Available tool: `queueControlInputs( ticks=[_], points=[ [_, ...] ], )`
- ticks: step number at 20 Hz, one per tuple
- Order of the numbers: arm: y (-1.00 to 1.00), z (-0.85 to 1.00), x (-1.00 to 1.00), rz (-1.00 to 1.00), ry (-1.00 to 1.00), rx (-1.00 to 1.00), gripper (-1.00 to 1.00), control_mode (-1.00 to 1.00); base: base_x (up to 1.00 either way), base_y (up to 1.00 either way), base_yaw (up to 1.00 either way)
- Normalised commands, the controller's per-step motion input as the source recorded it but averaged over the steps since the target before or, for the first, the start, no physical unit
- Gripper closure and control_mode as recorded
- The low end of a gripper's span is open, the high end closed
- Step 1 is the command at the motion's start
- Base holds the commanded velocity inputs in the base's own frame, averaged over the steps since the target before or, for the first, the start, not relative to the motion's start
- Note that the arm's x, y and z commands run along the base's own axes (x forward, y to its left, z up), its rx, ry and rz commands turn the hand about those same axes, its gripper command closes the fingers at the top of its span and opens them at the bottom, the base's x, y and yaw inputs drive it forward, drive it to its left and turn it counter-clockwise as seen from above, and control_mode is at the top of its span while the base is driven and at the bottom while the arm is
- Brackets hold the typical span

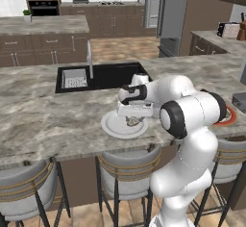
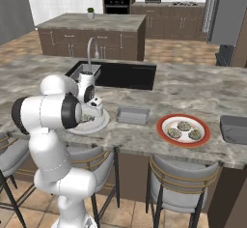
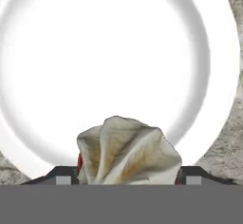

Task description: Place two dumplings into each of the tupperware containers and then place the containers in the fridge.

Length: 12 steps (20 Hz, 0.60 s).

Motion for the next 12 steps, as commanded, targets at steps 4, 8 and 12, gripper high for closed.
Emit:
queueControlInputs(
  ticks=[4,8,12],
  points=[
    [-1.0,0.59,0.21,-0.42,0.2,-0.01,1.0,-1.0,0.0,0.0,0.0],
    [-1.0,0.39,0.38,-0.44,0.21,0.0,1.0,-1.0,0.0,0.0,0.0],
    [-1.0,0.27,0.42,-0.43,0.1,0.0,1.0,-1.0,0.0,0.0,0.0]
  ],
)
